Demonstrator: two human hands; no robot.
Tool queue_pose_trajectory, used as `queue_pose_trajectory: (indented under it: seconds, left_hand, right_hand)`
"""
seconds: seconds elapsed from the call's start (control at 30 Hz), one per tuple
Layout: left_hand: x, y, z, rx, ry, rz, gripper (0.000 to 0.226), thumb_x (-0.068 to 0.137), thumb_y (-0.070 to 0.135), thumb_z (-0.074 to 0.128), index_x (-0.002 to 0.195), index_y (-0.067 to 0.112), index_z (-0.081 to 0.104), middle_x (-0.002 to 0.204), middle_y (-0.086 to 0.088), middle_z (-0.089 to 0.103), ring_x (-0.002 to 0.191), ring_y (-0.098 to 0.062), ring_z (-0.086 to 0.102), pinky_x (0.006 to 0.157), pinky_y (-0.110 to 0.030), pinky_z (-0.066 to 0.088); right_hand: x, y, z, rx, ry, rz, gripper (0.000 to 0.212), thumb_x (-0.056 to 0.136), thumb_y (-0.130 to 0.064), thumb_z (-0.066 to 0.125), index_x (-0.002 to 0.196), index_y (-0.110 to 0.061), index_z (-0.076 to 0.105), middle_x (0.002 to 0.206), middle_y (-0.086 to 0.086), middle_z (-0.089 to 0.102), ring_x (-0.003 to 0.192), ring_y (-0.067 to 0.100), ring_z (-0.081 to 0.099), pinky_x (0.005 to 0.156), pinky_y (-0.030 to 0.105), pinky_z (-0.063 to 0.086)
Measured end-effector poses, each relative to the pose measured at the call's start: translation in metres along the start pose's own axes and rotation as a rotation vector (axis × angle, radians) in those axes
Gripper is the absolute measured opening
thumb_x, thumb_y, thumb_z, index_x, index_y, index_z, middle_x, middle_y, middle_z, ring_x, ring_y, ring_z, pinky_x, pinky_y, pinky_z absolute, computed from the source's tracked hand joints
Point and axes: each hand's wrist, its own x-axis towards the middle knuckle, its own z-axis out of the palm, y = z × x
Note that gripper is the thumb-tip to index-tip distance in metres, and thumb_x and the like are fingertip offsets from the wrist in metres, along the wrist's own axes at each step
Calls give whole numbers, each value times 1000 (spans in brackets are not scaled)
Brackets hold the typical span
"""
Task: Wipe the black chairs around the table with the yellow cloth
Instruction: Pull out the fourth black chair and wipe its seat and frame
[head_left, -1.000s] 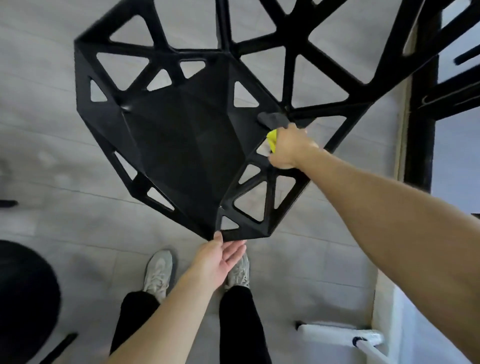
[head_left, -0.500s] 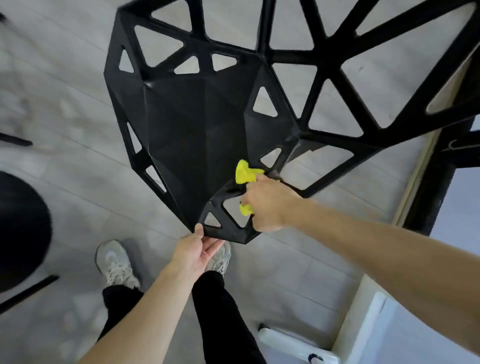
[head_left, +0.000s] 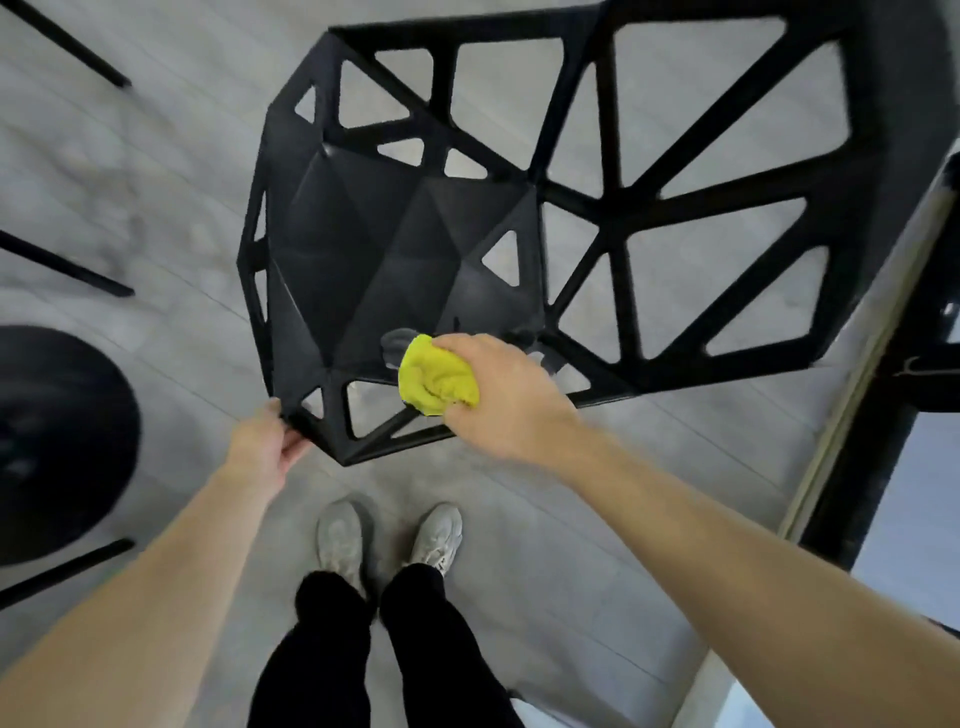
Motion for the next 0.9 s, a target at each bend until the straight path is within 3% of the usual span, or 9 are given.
queue_pose_trajectory:
  seconds: [0.07, 0.2, 0.33, 0.4, 0.5, 0.57, 0.67, 0.8, 0.9]
  left_hand:
    - [-10, 24, -14, 190, 27, 79, 27, 112, 22, 54, 133, 6, 62, 113, -19, 70, 80, -27, 69, 72, -41, 65]
    - [-80, 59, -34, 548, -81, 190, 10, 109, 17, 58, 106, 10, 64, 100, -17, 68, 90, -32, 64, 72, -36, 53]
    - [-171, 92, -30, 776, -200, 278, 13, 105, 17, 56, 94, 16, 64, 83, -5, 72, 71, -24, 62, 62, -30, 45]
    - [-214, 106, -12, 861, -225, 362, 19, 105, 10, 52, 91, 15, 63, 83, -11, 70, 72, -25, 59, 59, -28, 40]
    - [-276, 125, 33, 897, -276, 445, 20, 108, 6, 48, 93, 6, 62, 91, -18, 69, 71, -27, 62, 54, -26, 45]
    - [-309, 139, 70, 928, -278, 501, 19, 107, 13, 52, 99, 6, 68, 93, -8, 80, 79, -26, 76, 67, -28, 61]
    - [-361, 145, 136, 1019, -232, 617, 17, 100, 31, 60, 107, 24, 73, 96, 4, 82, 93, -21, 78, 90, -41, 63]
    - [-418, 115, 229, 1080, -246, 651, 53, 91, 69, 66, 122, 26, 70, 101, 8, 81, 104, -16, 71, 97, -37, 55]
    - [-444, 77, 275, 1266, -200, 709, 64, 87, 78, 65, 105, 17, 68, 85, 2, 71, 98, -27, 69, 90, -41, 55]
  right_hand:
    - [-20, -5, -32, -4, 43, -10, 71, 85, -27, 73, 151, -34, 47, 140, -5, 58, 126, 20, 57, 102, 34, 47]
    - [-77, -16, -107, -29, 138, 30, 69, 86, -28, 74, 150, -29, 51, 146, -6, 58, 130, 20, 57, 107, 35, 46]
    - [-131, -22, -182, -45, 256, 82, 66, 83, -31, 73, 146, -32, 54, 144, -10, 58, 127, 19, 57, 106, 37, 47]
    - [-147, -16, -217, 13, 331, 70, 68, 78, -32, 70, 144, -31, 57, 142, -8, 60, 128, 19, 57, 107, 40, 49]
    - [-154, 2, -271, 41, 414, 41, 65, 81, -19, 73, 145, -27, 59, 143, -4, 60, 128, 18, 55, 105, 24, 40]
    - [-149, 24, -308, 10, 442, -8, 66, 82, -10, 71, 145, -26, 60, 142, -2, 62, 129, 17, 51, 103, 19, 34]
    - [-126, 65, -371, -16, 442, -43, 65, 81, -10, 67, 144, -27, 62, 140, -2, 65, 131, 20, 54, 107, 25, 37]
    - [-81, 105, -439, -142, 283, -122, 70, 71, -30, 56, 140, -20, 64, 135, 3, 68, 125, 26, 61, 107, 40, 48]
    - [-38, 110, -471, -333, 111, -252, 73, 69, -32, 53, 141, -23, 62, 136, 2, 68, 126, 28, 62, 104, 40, 51]
